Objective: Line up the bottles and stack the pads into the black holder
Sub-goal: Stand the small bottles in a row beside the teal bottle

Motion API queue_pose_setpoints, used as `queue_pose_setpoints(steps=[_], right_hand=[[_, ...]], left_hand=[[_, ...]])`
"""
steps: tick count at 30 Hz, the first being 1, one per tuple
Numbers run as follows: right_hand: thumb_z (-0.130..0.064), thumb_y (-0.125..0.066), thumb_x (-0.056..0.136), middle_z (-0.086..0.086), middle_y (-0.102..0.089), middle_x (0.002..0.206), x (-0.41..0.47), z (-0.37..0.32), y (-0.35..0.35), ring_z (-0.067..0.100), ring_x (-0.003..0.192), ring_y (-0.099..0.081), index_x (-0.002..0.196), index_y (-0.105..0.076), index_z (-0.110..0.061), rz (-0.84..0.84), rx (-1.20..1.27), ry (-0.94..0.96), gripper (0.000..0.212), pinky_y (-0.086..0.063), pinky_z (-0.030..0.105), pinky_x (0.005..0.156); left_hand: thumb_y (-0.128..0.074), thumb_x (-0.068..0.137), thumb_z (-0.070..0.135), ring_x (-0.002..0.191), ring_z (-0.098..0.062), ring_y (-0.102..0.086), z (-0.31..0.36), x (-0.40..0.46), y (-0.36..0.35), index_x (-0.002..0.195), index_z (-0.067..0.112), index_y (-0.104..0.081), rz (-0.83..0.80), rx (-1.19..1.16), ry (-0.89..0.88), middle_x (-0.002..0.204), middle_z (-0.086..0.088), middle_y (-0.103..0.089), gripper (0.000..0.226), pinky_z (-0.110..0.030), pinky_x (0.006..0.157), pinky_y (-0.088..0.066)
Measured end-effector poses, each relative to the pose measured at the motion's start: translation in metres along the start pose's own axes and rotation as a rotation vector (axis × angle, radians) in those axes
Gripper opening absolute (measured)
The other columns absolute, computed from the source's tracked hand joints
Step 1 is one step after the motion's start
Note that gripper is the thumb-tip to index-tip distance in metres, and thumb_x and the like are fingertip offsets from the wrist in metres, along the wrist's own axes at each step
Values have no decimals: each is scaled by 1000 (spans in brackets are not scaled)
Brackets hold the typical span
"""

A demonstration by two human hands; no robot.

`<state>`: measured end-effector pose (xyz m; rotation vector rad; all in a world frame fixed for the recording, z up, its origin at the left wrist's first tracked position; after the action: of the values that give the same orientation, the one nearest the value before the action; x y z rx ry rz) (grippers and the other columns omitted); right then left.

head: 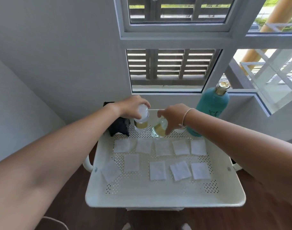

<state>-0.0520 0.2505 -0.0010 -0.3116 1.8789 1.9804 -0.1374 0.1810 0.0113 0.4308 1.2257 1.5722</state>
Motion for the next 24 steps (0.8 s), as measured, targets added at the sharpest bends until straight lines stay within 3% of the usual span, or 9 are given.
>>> queue_pose_setpoints(steps=[4,8,11,18,24], right_hand=[[-44,-77,62,7,-57,119,12,-5,1,29,100,-58,126,-42,-19,11,-23,48,77,-53,41,81],[-33,-76,67,11,-44,128,18,-8,0,32,115,-47,132,-41,-24,33,-45,112,74,-44,42,97],[-26,-75,70,13,-43,130,21,-6,-1,32,118,-44,133,-36,-18,75,-64,122,75,-40,41,102],[-13,-66,75,15,-45,127,22,6,-2,31,116,-45,129,-37,-10,159,-6,96,62,-43,39,100],[-11,-65,76,14,-44,130,13,12,-3,30,118,-44,131,-35,-10,229,44,97,63,-42,39,102]], left_hand=[[-59,76,5,119,-22,-45,-2,7,-4,129,21,-46,25,2,8,133,-5,-45,57,-30,93,-40],[-60,78,9,111,-24,-48,-3,11,-10,128,24,-47,-2,54,3,127,-6,-45,54,-37,91,-46],[-61,79,12,104,-24,-49,-4,15,-11,129,28,-46,-9,76,11,121,-6,-46,55,-37,86,-48],[-68,77,18,109,-25,-50,6,17,-13,130,25,-47,19,55,-30,123,-7,-49,58,-41,92,-46],[-69,77,16,111,-23,-49,11,19,-16,131,25,-46,45,-3,-51,127,-5,-48,59,-33,88,-44]])
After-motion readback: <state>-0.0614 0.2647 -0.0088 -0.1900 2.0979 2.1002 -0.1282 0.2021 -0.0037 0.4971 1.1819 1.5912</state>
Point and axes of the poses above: each hand's wrist, its own x-axis towards the middle knuckle, its own y-axis out of the back of the hand, z = x × y, the point moved 9 cm from there along x, towards the middle knuckle
